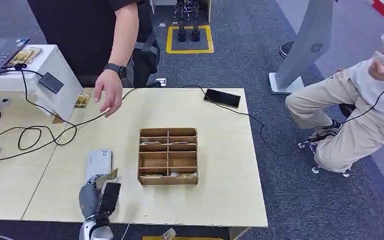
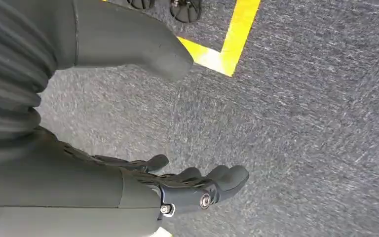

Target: Pass the card to the sensor for recognition and then transmit it.

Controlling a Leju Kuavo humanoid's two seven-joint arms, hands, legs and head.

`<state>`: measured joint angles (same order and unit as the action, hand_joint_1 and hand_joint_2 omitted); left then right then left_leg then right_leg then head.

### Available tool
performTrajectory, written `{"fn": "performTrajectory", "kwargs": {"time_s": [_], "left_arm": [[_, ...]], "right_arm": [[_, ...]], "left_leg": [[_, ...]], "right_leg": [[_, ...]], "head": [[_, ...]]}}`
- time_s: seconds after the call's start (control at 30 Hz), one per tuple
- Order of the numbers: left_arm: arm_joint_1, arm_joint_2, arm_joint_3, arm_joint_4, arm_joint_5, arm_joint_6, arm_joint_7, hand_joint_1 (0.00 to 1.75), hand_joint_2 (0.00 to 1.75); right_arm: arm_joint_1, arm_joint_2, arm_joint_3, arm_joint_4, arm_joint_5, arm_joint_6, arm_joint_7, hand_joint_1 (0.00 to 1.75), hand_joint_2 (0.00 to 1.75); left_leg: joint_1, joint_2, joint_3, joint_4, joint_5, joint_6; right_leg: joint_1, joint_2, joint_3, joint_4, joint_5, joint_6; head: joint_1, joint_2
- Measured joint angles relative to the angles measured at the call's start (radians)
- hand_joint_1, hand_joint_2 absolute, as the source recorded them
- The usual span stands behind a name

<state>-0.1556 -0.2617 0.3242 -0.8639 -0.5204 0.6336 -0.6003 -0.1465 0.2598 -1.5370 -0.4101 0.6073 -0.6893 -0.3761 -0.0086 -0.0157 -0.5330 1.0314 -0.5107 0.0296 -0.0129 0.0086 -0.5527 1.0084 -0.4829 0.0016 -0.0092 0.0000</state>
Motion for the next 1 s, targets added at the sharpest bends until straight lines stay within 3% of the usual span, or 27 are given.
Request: {"fn": "performTrajectory", "kwargs": {"time_s": [0.1, 0.33, 0.4, 0.47, 0.57, 0.73, 1.0], "left_arm": [[0.005, 0.002, -0.071, -0.115, 0.048, -0.016, 0.038, 1.75, 1.75], [0.02, 0.008, -0.136, -0.228, 0.071, -0.019, 0.043, 1.75, 1.75], [0.03, 0.01, -0.157, -0.28, 0.203, -0.118, 0.012, 1.75, 1.75], [0.029, 0.015, -0.231, -0.378, 0.357, -0.161, 0.1, 1.75, 1.75], [0.017, 0.023, -0.325, -0.467, 0.409, -0.167, 0.166, 1.75, 1.75], [-0.003, 0.029, -0.409, -0.528, 0.482, -0.171, 0.172, 1.75, 1.75], [-0.043, 0.042, -0.47, -0.548, 0.542, -0.155, 0.171, 1.75, 1.75]], "right_arm": [[-0.001, 0.001, 0.0, -0.006, 0.003, -0.002, 0.002, 0.0, 1.75], [-0.003, 0.001, 0.0, -0.01, 0.003, -0.002, 0.002, 0.0, 1.75], [-0.003, 0.003, 0.0, -0.014, 0.014, -0.002, 0.003, 0.0, 1.75], [-0.003, 0.006, 0.0, -0.021, 0.023, -0.002, 0.002, 0.0, 1.75], [-0.003, 0.007, 0.0, -0.022, 0.029, -0.002, -0.003, 0.0, 1.75], [-0.004, 0.007, 0.0, -0.021, 0.031, -0.002, -0.011, 0.0, 1.75], [-0.004, 0.007, 0.0, -0.016, 0.047, -0.002, -0.014, 0.0, 1.75]], "left_leg": [[0.0, -0.003, -0.004, 0.0, 0.002, 0.002], [0.0, -0.001, -0.007, 0.0, 0.001, 0.002], [0.0, -0.001, -0.008, 0.001, 0.001, 0.002], [0.0, -0.002, -0.011, 0.001, 0.001, 0.003], [0.0, -0.002, -0.011, 0.001, 0.001, 0.003], [-0.001, -0.002, -0.011, 0.001, 0.001, 0.003], [-0.001, -0.001, -0.011, 0.001, 0.001, 0.003]], "right_leg": [[0.0, -0.003, -0.002, 0.0, 0.0, 0.0], [0.0, -0.001, -0.006, 0.0, 0.0, 0.0], [0.0, 0.0, -0.008, 0.0, 0.0, 0.0], [0.0, -0.001, -0.01, 0.0, 0.0, 0.001], [0.0, -0.001, -0.01, 0.0, 0.001, 0.001], [0.0, -0.001, -0.01, 0.0, 0.001, 0.001], [0.0, 0.0, -0.01, 0.0, 0.001, 0.001]], "head": [[0.0, 0.0], [0.0, 0.0], [0.0, 0.0], [0.0, 0.0], [0.0, 0.0], [0.0, 0.0], [0.0, 0.0]]}}
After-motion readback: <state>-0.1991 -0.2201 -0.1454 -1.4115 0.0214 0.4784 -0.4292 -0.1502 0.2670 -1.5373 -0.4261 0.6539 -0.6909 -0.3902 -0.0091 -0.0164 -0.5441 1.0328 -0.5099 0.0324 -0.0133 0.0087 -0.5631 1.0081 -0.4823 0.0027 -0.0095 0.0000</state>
